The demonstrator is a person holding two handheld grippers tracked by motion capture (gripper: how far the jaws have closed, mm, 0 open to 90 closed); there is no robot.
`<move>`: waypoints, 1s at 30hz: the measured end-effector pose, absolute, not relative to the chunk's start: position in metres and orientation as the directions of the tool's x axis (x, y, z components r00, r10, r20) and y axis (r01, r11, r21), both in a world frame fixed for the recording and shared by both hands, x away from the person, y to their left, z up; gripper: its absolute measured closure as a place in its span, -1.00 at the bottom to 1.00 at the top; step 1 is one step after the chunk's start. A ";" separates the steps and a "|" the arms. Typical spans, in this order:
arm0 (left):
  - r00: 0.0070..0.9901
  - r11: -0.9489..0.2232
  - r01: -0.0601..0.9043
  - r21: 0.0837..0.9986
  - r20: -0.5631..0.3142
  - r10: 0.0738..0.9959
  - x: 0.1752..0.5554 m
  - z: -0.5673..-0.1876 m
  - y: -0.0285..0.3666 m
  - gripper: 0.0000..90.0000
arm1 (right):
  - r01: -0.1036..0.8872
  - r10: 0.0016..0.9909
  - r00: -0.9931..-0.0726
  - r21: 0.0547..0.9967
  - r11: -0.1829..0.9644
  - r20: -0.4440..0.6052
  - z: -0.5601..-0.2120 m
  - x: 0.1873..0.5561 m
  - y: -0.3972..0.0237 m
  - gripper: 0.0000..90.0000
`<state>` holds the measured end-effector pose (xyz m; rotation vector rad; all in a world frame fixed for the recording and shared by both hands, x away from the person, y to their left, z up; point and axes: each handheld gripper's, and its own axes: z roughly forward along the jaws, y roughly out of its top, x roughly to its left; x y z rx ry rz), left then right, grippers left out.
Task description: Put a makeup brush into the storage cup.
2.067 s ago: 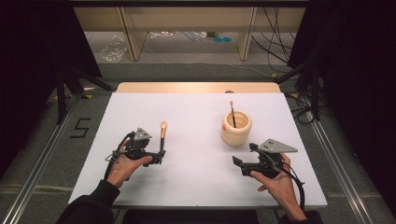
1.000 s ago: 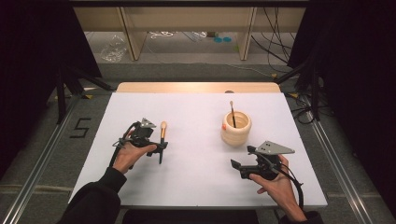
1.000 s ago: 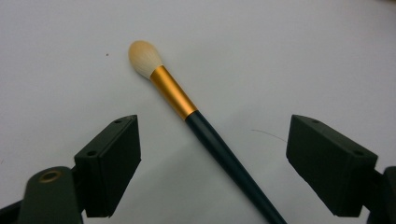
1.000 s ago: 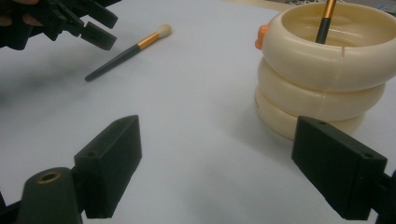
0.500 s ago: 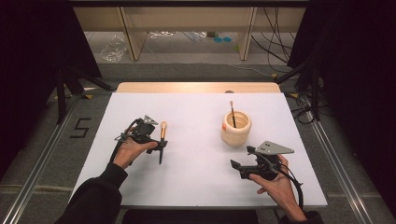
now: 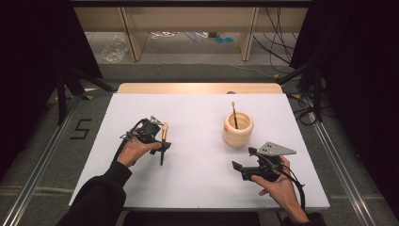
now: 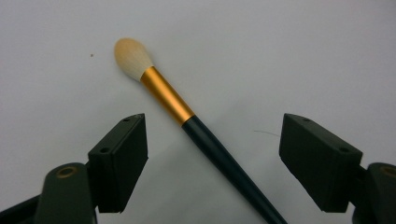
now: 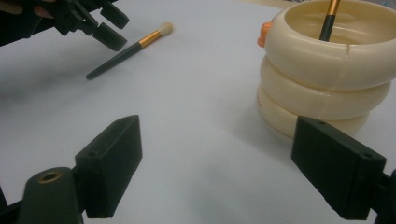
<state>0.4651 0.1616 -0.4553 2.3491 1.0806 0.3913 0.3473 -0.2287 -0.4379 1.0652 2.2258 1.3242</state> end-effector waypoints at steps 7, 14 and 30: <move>0.633 -0.544 0.642 0.540 0.027 0.774 0.474 -0.460 0.161 -0.42 | 0.430 0.741 -0.665 0.861 0.271 0.099 -0.439 0.347 -0.226 -0.61; 0.661 -0.608 0.649 0.457 0.056 0.748 0.482 -0.455 0.159 -0.27 | 0.435 0.735 -0.672 0.850 0.297 0.087 -0.439 0.347 -0.225 -0.61; 0.664 -0.621 0.682 0.386 0.028 0.747 0.496 -0.456 0.150 -0.09 | 0.440 0.734 -0.674 0.846 0.302 0.088 -0.439 0.347 -0.224 -0.59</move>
